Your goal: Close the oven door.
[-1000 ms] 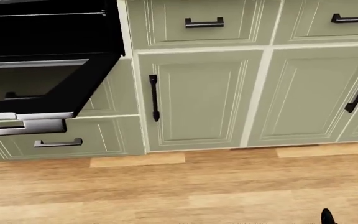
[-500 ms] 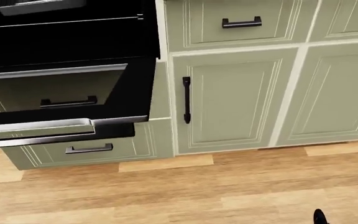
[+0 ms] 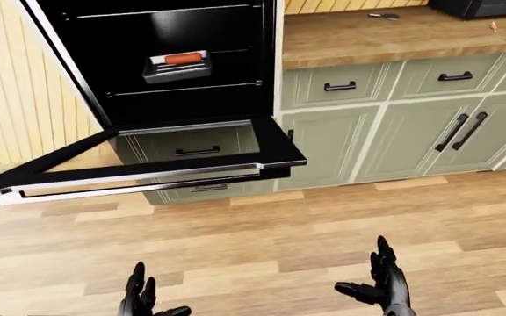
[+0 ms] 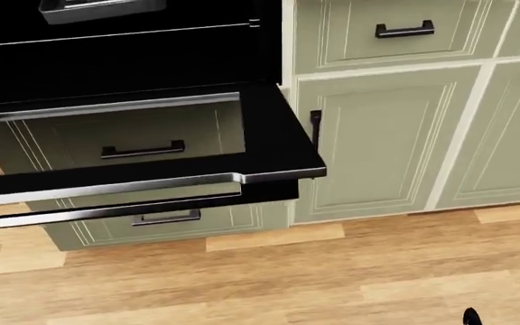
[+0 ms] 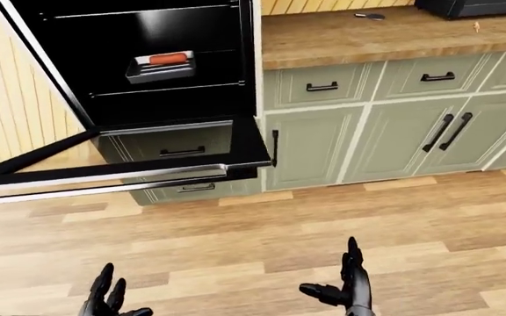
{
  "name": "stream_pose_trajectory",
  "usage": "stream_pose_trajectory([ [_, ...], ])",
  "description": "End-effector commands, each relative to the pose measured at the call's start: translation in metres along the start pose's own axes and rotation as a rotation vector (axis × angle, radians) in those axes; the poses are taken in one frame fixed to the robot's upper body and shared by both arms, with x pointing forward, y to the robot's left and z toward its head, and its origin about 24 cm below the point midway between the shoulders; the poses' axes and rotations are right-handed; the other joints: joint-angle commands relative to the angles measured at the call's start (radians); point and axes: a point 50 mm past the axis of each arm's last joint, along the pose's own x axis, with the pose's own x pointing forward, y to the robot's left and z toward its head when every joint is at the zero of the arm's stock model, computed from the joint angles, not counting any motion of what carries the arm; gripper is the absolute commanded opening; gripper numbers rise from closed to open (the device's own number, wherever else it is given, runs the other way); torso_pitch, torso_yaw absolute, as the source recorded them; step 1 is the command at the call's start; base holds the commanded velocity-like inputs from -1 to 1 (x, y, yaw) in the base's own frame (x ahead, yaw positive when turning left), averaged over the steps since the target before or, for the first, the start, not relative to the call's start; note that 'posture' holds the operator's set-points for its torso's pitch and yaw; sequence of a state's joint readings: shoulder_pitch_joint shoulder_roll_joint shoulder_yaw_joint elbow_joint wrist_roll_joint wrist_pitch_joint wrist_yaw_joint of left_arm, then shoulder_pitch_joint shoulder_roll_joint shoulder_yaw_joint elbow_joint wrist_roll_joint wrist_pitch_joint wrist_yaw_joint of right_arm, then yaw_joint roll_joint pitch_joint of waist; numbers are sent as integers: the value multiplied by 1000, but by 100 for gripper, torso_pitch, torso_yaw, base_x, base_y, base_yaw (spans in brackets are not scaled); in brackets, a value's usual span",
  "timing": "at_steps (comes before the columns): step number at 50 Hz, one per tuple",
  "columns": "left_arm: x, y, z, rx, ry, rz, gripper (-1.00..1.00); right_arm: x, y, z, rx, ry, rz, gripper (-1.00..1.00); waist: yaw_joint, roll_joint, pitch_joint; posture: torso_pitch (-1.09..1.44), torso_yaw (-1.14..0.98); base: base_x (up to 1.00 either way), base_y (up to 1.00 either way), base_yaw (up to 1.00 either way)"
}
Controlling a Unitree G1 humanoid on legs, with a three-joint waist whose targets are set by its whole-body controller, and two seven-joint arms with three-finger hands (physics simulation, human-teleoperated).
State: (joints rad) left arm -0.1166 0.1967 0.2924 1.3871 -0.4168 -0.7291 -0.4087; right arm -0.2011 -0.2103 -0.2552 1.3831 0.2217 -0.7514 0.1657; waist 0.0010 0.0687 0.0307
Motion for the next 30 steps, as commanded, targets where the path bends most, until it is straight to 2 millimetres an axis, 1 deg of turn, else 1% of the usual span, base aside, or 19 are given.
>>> stream_pose_trajectory([
  [1,0,0,0,17,-1,-1,100,4,-7,8,-26,-30,-7,100,-2,-2,-7,0,0,0,48,0],
  [2,-3,2,-3,21,23,5,100,3,-7,6,-30,-15,-8,100,3,-9,-7,0,0,0,48,0],
  [4,-4,3,-6,17,38,10,100,1,-9,3,-45,7,-13,100,1,-30,-9,0,0,0,48,0],
  [7,-10,8,-9,24,55,30,100,-2,-12,-2,-54,31,-21,100,-3,-62,3,0,0,0,48,0],
  [12,-16,16,-14,23,77,62,100,-6,-17,-5,-65,46,-40,100,-8,-112,7,0,0,0,48,0],
  [14,-18,18,-15,24,82,71,100,-8,-20,-7,-71,53,-50,100,-10,-139,5,0,0,0,48,0],
  [15,-19,19,-15,24,83,77,100,-9,-21,-8,-71,56,-54,100,-12,-160,-1,0,0,0,48,0],
  [17,-19,19,-16,22,86,81,100,-10,-21,-9,-76,61,-57,100,-23,-128,-1,0,0,0,48,0],
  [18,-20,19,-16,23,87,81,100,-10,-21,-10,-79,63,-58,100,-19,-138,-2,0,0,0,48,0],
  [20,-20,20,-16,22,88,85,100,-11,-22,-10,-82,66,-60,100,-23,-137,-11,0,0,0,48,0],
  [21,-20,21,-16,23,88,87,100,-11,-22,-11,-83,66,-60,100,-21,-132,-10,0,0,0,48,0],
  [23,-20,21,-16,26,87,89,100,-11,-22,-10,-84,66,-59,100,-21,-108,-1,0,0,0,48,0],
  [25,-21,22,-16,28,89,91,100,-12,-21,-11,-86,68,-60,100,-21,-74,3,0,0,0,48,0],
  [26,-22,22,-17,28,92,94,100,-12,-21,-12,-84,70,-59,100,-20,-51,1,0,0,0,48,0],
  [27,-23,22,-18,27,93,96,100,-12,-21,-12,-85,70,-59,100,-18,-15,-7,0,0,0,48,0],
  [28,-23,22,-18,27,94,98,100,-12,-21,-12,-87,72,-60,100,-10,39,-22,0,0,0,48,0],
  [29,-23,22,-18,26,95,100,100,-13,-21,-13,-87,74,-60,100,-5,-7,-16,0,0,0,48,0],
  [30,-24,22,-19,23,96,102,100,-13,-21,-13,-87,75,-60,100,-4,-6,-9,0,0,0,48,0],
])
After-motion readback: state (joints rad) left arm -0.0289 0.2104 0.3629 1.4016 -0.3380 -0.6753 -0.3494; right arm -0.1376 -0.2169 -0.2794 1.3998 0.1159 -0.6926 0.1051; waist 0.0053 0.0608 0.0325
